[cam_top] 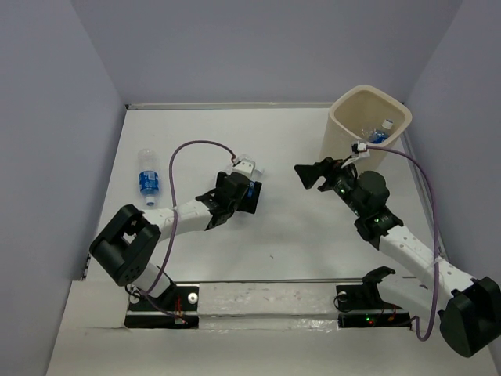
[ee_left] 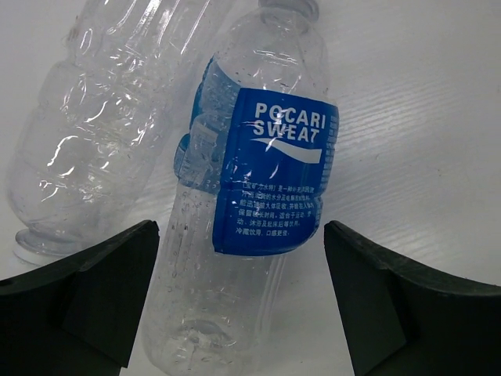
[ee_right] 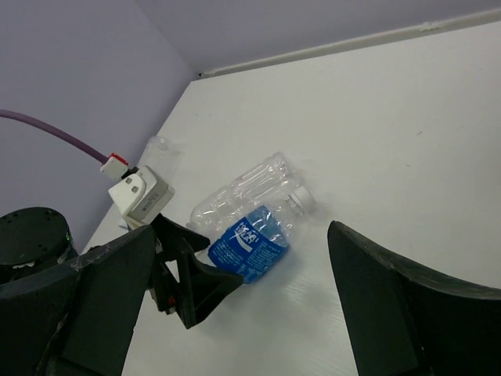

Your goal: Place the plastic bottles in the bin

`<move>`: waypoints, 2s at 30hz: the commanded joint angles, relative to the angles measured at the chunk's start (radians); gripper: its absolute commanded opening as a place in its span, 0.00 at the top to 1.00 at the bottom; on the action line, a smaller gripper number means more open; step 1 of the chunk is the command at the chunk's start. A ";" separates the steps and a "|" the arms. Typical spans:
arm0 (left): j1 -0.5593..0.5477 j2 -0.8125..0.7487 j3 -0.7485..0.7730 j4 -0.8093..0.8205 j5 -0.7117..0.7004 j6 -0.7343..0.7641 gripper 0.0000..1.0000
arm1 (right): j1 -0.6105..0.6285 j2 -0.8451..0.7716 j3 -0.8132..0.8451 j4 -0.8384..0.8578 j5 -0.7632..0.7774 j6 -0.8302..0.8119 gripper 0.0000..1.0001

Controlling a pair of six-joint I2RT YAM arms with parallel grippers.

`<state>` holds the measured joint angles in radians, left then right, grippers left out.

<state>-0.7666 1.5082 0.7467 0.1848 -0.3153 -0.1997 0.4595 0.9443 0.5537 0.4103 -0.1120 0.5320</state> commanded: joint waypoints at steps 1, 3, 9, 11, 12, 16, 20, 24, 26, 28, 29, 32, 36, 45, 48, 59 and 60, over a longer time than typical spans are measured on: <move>-0.008 -0.026 0.016 0.005 0.054 -0.023 0.04 | 0.005 0.022 -0.001 0.010 0.002 0.019 0.04; -0.025 -0.016 0.013 0.005 0.068 -0.024 0.06 | 0.005 0.045 0.008 -0.004 0.014 0.029 0.02; -0.051 0.030 0.017 -0.004 0.093 -0.041 0.17 | 0.005 0.197 0.109 -0.103 -0.061 0.062 0.00; -0.051 0.043 0.023 -0.028 0.101 -0.052 0.27 | 0.005 0.217 0.112 -0.099 -0.069 0.069 0.00; -0.053 0.046 0.019 -0.028 0.102 -0.058 0.31 | 0.005 0.231 0.112 -0.097 -0.071 0.074 0.00; -0.057 0.023 0.000 -0.010 0.122 -0.072 0.46 | 0.005 0.257 0.117 -0.093 -0.083 0.080 0.00; -0.065 -0.028 -0.015 0.005 0.154 -0.083 0.60 | 0.005 0.295 0.121 -0.079 -0.101 0.100 0.00; -0.086 -0.095 -0.044 0.028 0.183 -0.093 0.65 | 0.005 0.346 0.146 -0.064 -0.159 0.123 0.00; -0.106 -0.124 -0.059 0.057 0.203 -0.099 0.65 | 0.005 0.372 0.163 -0.042 -0.201 0.129 0.00; -0.122 -0.166 -0.076 0.074 0.212 -0.102 0.65 | 0.005 0.396 0.179 -0.042 -0.215 0.138 0.00; -0.129 -0.189 -0.079 0.085 0.214 -0.106 0.65 | 0.005 0.412 0.186 -0.041 -0.216 0.140 0.00; -0.154 -0.221 -0.086 0.099 0.216 -0.109 0.65 | 0.005 0.421 0.199 -0.033 -0.196 0.141 0.00; -0.169 -0.258 -0.086 0.107 0.231 -0.116 0.65 | 0.005 0.444 0.201 -0.028 -0.137 0.143 0.00; -0.203 -0.270 -0.086 0.133 0.257 -0.113 0.65 | 0.005 0.455 0.183 0.084 -0.218 0.201 0.34; -0.206 -0.279 -0.086 0.139 0.259 -0.110 0.63 | 0.005 0.427 0.172 0.099 -0.189 0.203 0.45; -0.211 -0.339 -0.060 0.094 0.213 -0.115 0.25 | 0.005 0.329 0.218 0.058 -0.127 0.178 0.96; -0.209 -0.348 -0.060 0.091 0.205 -0.116 0.23 | 0.005 0.321 0.230 0.050 -0.121 0.172 0.97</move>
<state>-0.9691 1.2076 0.6662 0.2745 -0.0990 -0.3004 0.4599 1.3273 0.7116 0.4076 -0.2615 0.7456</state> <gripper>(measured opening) 0.733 0.540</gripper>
